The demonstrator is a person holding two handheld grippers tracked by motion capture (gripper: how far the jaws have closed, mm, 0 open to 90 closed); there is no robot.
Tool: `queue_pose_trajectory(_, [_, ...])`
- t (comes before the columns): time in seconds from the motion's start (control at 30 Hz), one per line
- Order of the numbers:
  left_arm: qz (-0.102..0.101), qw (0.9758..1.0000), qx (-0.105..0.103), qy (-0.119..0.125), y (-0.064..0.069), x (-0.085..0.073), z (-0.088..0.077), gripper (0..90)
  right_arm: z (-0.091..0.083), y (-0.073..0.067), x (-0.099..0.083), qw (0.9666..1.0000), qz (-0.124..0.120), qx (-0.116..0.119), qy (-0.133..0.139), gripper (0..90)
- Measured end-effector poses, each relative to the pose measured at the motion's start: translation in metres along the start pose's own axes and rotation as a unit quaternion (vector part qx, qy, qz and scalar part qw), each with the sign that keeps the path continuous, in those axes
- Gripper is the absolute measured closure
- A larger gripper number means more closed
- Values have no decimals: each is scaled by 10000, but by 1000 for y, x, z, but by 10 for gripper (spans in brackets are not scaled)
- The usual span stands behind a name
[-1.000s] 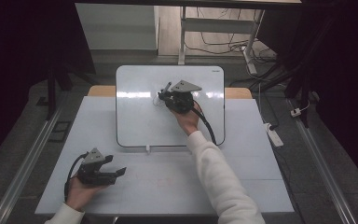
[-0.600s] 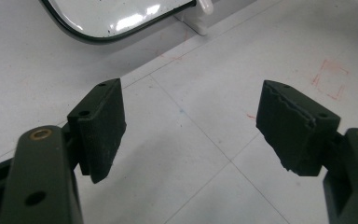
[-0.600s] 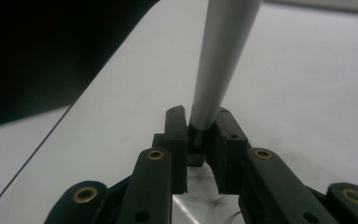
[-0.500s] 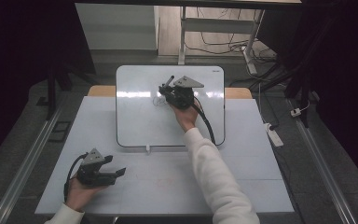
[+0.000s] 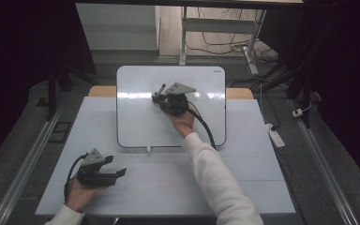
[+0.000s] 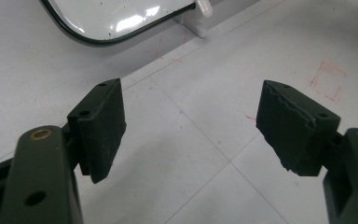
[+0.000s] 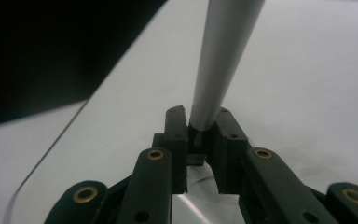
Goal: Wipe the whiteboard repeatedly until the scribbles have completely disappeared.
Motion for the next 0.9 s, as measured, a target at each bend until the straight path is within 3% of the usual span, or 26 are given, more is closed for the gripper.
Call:
queue_pose_trajectory(0.03, [6,10000,4,2,1,0,0,245,-2,-4,-3,9997,-240,2,-18,775])
queue_pose_trajectory(0.07, [17,10000,5,5,1,0,0,245,-3,1,-1,9998,-162,-59,23,775])
queue_pose_trajectory(0.13, [31,10000,12,17,3,0,-1,245,-7,13,4,9989,42,-430,179,775])
queue_pose_trajectory(0.2, [32,10000,11,30,3,0,-1,245,-8,14,2,9988,174,-403,223,775])
queue_pose_trajectory(0.27, [6,10000,3,17,1,0,0,245,-6,0,-4,9998,-95,-135,63,775])
queue_pose_trajectory(0.33, [14,10000,4,-4,0,0,0,245,-8,-3,-6,9993,-359,-119,-12,775])
queue_pose_trajectory(0.37, [20,10000,10,1,1,0,0,245,-10,3,-5,9996,-226,-151,7,775])
queue_pose_trajectory(0.43, [36,10000,13,14,2,0,-1,245,-16,19,-1,9986,125,-491,177,776])
queue_pose_trajectory(0.47, [36,10000,13,14,2,0,-1,245,-17,23,-1,9983,265,-480,214,775])
queue_pose_trajectory(0.53, [38,10000,3,15,2,0,-1,245,-16,15,-4,9988,174,-433,171,775])
queue_pose_trajectory(0.6, [23,10000,4,-13,1,0,1,245,-12,-1,-10,9999,-85,-111,11,776])
queue_pose_trajectory(0.63, [24,10000,9,-24,1,0,1,245,-12,-5,-12,9996,-269,-112,-29,775])
queue_pose_trajectory(0.67, [24,10000,11,-18,1,0,0,245,-13,-3,-11,9995,-292,-114,-39,775])
queue_pose_trajectory(0.7, [28,10000,21,-4,2,0,0,245,-15,5,-9,9997,-146,-187,24,775])
queue_pose_trajectory(0.77, [35,10000,29,20,2,0,-1,245,-21,23,-3,9979,122,-601,206,776])
queue_pose_trajectory(0.83, [25,10000,15,20,2,0,0,245,-23,28,-3,9971,355,-619,267,775])
queue_pose_trajectory(0.87, [22,10000,16,5,1,0,0,245,-23,23,-4,9975,292,-600,227,775])
queue_pose_trajectory(0.9, [22,10000,13,-16,1,0,1,245,-20,15,-7,9990,156,-397,118,775])
Point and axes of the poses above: each handheld gripper's, and its own axes: z roughly forward along the jaws, x roughly out of its top, y roughly to its right, the point moved 3 cm from there along z, roughly forward along the jaws, and after that the axes turned 8 degrees about -x, right-handed, at the moved point
